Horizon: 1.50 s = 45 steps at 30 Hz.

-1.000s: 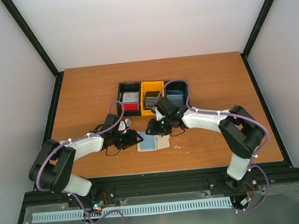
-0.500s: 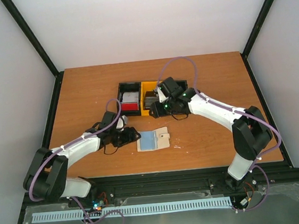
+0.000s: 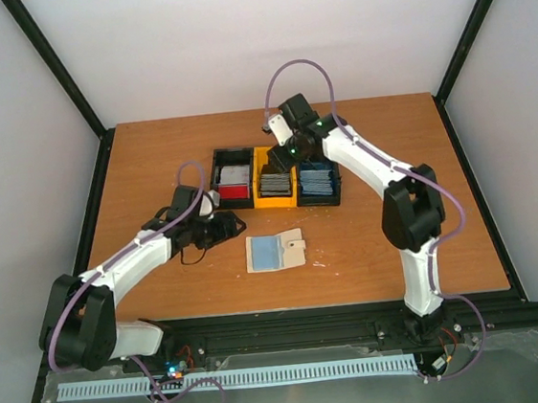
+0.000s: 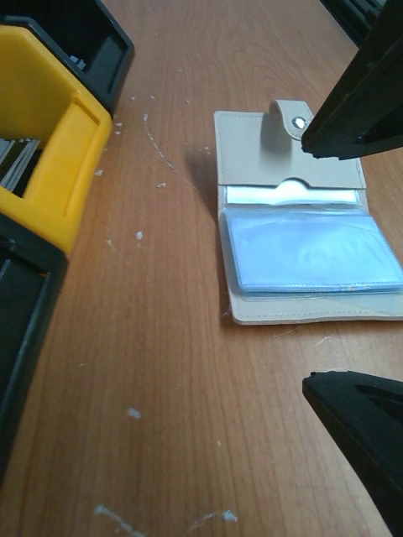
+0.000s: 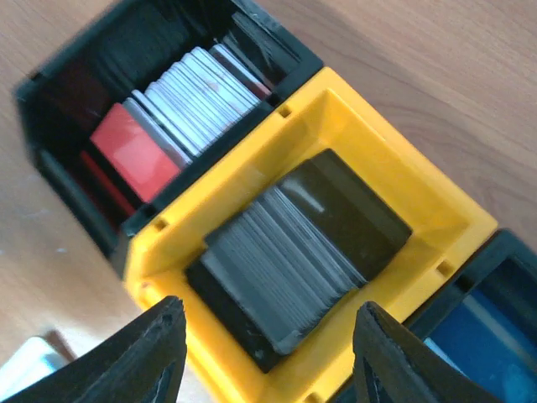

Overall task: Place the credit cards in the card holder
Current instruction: Adjust the storage box at the center of the board.

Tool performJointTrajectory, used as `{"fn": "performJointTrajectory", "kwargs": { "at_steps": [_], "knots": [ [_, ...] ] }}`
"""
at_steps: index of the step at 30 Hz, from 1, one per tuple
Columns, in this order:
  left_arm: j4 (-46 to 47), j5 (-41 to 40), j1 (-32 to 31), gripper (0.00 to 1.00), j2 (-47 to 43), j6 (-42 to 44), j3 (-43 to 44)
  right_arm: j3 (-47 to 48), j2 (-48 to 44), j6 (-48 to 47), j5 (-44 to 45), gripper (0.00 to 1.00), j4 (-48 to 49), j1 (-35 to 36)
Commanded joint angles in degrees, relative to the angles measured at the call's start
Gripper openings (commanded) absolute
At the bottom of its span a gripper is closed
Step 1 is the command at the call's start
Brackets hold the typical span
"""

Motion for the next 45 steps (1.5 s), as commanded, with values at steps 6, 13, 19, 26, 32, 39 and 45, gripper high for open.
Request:
{"fn": "performJointTrajectory", "kwargs": {
  "at_steps": [6, 13, 19, 26, 32, 39, 45],
  "knots": [
    [-3.6, 2.2, 3.5, 0.71, -1.8, 3.3, 5.2, 17.7, 10.0, -16.6, -3.2, 0.54, -15.9, -7.9],
    [-3.7, 2.2, 5.0, 0.71, 0.9, 6.4, 7.5, 8.6, 6.8, -32.5, -7.4, 0.54, -16.2, -12.9],
    [-2.9, 4.0, 5.4, 0.71, 4.8, 8.1, 11.0, 7.9, 8.9, -39.4, -5.2, 0.53, -13.2, -14.2],
    [-2.6, 5.0, 5.4, 0.7, 7.4, 8.2, 12.4, 14.6, 15.6, -42.2, -3.6, 0.45, -15.3, -14.3],
    [-2.6, 4.8, 5.4, 0.7, 7.9, 7.6, 12.0, 14.6, 17.8, -42.3, -5.5, 0.47, -15.2, -14.3],
    [-2.8, 4.5, 5.4, 0.7, 8.3, 7.3, 12.6, 14.7, 20.4, -40.7, -2.0, 0.46, -11.3, -14.4],
    [-3.0, 3.8, 5.4, 0.7, 8.5, 7.6, 13.0, 14.6, 21.3, -41.1, -3.7, 0.47, -12.7, -14.3]
  ]
}}
